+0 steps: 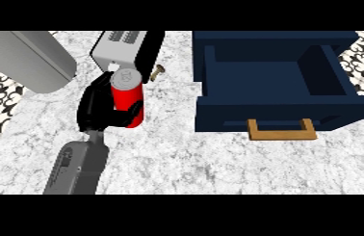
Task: Pick up the can, place it into the drawer and close the drawer
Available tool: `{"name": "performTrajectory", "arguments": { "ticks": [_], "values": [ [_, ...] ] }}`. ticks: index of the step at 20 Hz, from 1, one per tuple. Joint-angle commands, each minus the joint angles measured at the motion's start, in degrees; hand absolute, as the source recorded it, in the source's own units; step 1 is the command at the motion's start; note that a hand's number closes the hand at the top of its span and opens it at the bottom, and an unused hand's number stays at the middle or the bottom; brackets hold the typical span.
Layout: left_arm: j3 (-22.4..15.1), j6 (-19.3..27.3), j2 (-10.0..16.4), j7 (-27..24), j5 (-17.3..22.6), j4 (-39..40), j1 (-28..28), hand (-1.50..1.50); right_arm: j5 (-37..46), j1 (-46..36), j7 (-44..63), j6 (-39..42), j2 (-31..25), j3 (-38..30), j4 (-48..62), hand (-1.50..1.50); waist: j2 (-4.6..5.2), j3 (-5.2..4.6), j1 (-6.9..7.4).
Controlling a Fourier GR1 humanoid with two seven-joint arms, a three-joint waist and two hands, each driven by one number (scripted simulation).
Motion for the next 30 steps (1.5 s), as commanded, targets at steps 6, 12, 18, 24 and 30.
{"name": "performTrajectory", "arguments": {
  "ticks": [6,12,18,24,30],
  "values": [
    [-8.4,13.5,-0.7,9.9,-2.8,-9.8,-6.6,1.5,0.7,0.4,1.8,-3.1,0.1,1.4,-3.5,-1.5,-0.02,-0.01,0.06],
    [-6.1,14.2,-0.7,13.8,-5.5,-6.1,-14.1,1.5,-0.7,1.9,-0.6,-1.6,0.1,1.0,-2.3,-1.5,0.06,-0.01,-0.23],
    [-9.8,19.5,-0.8,14.0,-4.1,-1.0,-22.3,1.5,-1.2,-0.3,1.9,-1.3,0.1,0.1,-1.1,-1.5,0.13,-0.03,-0.43],
    [-11.7,24.5,-0.8,15.1,-2.5,6.6,-33.1,1.5,-1.3,-0.3,0.7,-0.9,-0.2,0.5,-0.6,-1.5,0.16,-0.01,-0.78],
    [-12.3,27.8,-0.8,11.5,0.6,15.0,-40.0,1.5,0.7,-1.5,1.6,-2.5,0.1,2.5,-2.3,-1.5,0.25,-0.01,-0.94]
  ]
}}
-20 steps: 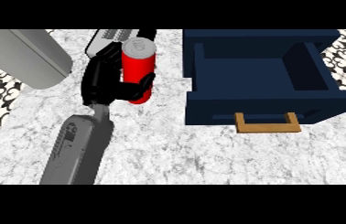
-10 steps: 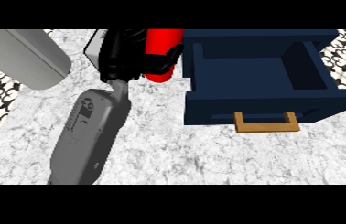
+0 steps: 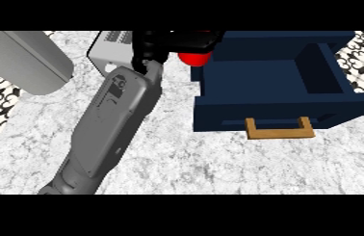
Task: Pick up the can, place it into the drawer and close the drawer
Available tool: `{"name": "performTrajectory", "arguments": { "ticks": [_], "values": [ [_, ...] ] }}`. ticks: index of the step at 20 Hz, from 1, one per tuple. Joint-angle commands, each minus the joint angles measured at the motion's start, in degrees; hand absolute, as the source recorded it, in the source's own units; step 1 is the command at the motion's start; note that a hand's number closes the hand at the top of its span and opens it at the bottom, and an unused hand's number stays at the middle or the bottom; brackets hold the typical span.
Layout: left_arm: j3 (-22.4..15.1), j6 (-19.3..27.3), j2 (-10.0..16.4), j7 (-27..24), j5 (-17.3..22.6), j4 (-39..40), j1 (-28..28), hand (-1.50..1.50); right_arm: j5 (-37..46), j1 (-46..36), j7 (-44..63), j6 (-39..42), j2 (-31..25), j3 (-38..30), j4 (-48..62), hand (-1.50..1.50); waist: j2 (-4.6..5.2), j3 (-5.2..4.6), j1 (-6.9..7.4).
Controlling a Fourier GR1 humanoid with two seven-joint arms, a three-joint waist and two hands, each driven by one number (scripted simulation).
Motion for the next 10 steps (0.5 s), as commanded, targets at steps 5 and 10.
{"name": "performTrajectory", "arguments": {
  "ticks": [5,10],
  "values": [
    [-1.7,3.7,0.0,-3.0,5.3,11.7,-10.6,1.5,-0.4,-2.5,1.8,-1.7,-1.9,-0.5,0.6,-1.5,0.11,-0.01,-0.35],
    [-0.8,0.9,0.0,-4.6,7.9,18.1,-15.0,1.5,2.0,-2.9,-2.1,0.8,-1.0,-0.1,4.6,-1.5,0.18,0.02,-0.34]
  ]
}}
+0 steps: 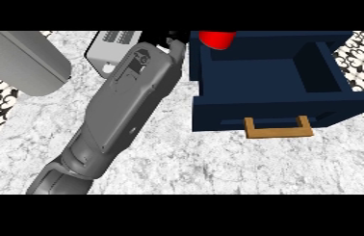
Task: Pick up the can, place it into the drawer and close the drawer
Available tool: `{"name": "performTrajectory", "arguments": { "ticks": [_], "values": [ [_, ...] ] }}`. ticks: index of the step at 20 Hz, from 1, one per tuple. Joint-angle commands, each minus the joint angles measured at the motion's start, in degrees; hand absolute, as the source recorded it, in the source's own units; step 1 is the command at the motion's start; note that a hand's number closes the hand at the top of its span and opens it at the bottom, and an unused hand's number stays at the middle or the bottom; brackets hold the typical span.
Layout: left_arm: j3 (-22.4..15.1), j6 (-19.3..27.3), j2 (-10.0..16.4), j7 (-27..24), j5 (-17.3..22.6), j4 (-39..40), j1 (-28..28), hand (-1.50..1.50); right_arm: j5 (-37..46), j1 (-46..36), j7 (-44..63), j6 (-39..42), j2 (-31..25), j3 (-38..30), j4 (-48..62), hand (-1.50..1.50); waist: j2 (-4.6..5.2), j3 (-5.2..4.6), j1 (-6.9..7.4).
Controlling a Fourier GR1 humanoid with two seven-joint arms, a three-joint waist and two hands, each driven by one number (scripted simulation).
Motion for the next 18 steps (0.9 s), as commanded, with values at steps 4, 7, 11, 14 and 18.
{"name": "performTrajectory", "arguments": {
  "ticks": [4,7,11,14,18],
  "values": [
    [-2.7,1.9,0.0,-0.5,4.4,5.6,-5.4,1.5,-0.2,1.2,2.3,-1.4,0.5,1.4,-3.3,-1.5,-0.09,-0.01,0.18],
    [-3.8,2.6,0.0,-4.6,9.2,13.3,-10.3,1.5,-2.8,-1.3,1.2,-0.1,-2.1,-1.8,0.1,-1.5,0.28,0.03,-1.45],
    [-10.6,5.2,0.0,-7.7,15.2,14.6,-9.6,1.5,-1.7,-3.8,4.9,-3.4,-2.3,0.4,-1.9,-1.5,0.47,0.03,-2.08],
    [-13.5,7.5,0.0,-8.0,18.6,15.4,-10.7,1.5,-2.6,-1.2,4.0,-1.3,-0.7,0.3,-3.5,-1.5,0.36,0.05,-2.69],
    [-15.9,5.9,0.0,-10.0,20.4,16.5,-8.5,1.5,-1.4,0.2,2.2,-0.3,0.5,-0.5,-2.8,-1.5,0.2,0.04,-1.99]
  ]
}}
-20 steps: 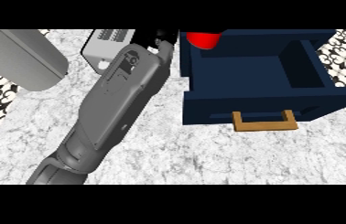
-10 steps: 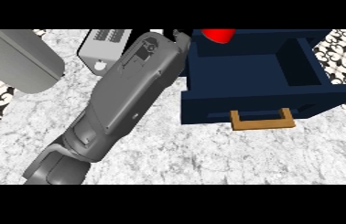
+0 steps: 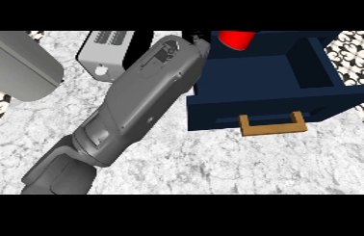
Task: Pick up the can, place it into the drawer and close the drawer
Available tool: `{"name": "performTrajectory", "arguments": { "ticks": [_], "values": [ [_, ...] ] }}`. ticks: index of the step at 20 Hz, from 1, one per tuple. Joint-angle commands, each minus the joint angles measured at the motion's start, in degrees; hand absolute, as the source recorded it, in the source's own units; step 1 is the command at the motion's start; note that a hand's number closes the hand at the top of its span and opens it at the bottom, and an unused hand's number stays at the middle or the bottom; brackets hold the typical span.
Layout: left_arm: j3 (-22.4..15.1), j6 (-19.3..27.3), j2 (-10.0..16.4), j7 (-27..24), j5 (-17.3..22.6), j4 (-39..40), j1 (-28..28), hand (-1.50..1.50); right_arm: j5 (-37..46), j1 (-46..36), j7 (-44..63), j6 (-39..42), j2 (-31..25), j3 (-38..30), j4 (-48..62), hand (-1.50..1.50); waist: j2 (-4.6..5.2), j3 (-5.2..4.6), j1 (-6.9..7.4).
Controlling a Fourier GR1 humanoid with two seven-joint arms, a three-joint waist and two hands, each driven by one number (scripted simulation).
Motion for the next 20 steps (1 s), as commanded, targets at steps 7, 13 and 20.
{"name": "performTrajectory", "arguments": {
  "ticks": [7,13,20],
  "values": [
    [-7.4,0.2,0.0,-3.0,6.3,6.0,-0.8,1.5,0.7,-0.5,-1.2,1.4,-0.1,-0.2,1.5,-1.5,0.08,0.03,-0.19],
    [-9.7,4.5,0.0,-2.9,9.8,8.7,-2.8,-1.5,-2.8,-1.3,3.6,-1.0,-2.9,-0.5,-1.8,-1.5,0.27,0.01,-1.43],
    [-13.8,8.4,0.0,-5.0,13.7,7.0,-0.6,-1.5,0.3,-3.9,0.7,0.0,-2.6,-0.3,2.0,-1.5,0.36,0.06,-1.48]
  ]
}}
